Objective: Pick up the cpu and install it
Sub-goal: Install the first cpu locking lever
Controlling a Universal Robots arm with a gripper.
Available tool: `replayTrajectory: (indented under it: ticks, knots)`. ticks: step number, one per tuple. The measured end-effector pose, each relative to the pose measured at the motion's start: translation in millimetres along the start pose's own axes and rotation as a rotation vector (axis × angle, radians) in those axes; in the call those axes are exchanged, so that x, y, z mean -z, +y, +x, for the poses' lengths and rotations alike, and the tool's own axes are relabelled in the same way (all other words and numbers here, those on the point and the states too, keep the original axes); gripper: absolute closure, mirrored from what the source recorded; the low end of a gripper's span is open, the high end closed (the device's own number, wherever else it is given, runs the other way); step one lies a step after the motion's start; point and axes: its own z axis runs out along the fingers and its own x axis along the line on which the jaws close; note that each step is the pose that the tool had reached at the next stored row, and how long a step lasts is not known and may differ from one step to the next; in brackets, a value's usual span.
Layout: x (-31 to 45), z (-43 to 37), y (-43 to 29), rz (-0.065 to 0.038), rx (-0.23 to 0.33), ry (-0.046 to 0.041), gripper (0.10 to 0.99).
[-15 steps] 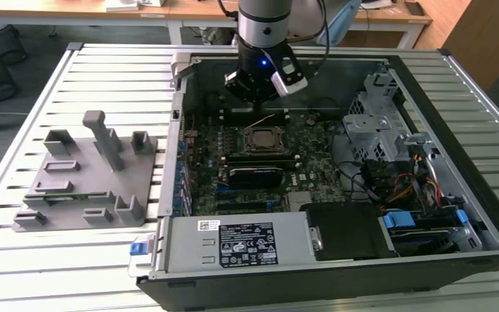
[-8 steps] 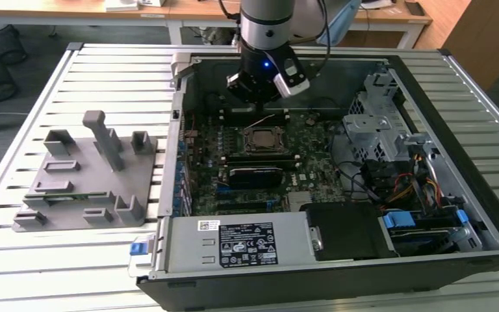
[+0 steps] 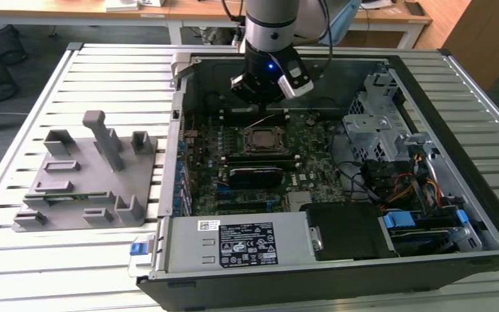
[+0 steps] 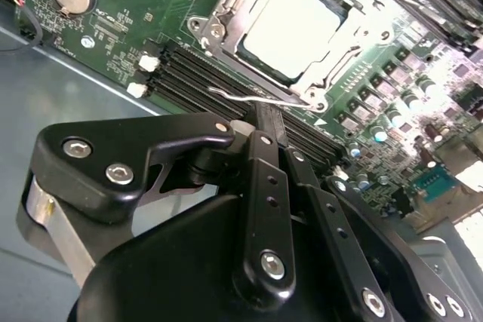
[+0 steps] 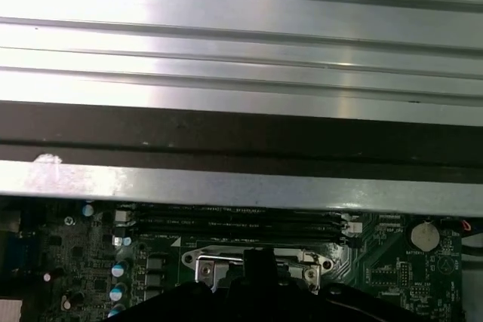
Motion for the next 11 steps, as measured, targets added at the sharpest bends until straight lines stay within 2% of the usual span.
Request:
replayTrajectory:
  ticks: [11]
  knots:
    - [-6.6,-5.2,1.9,0.000,0.004,0.0004,0.980]
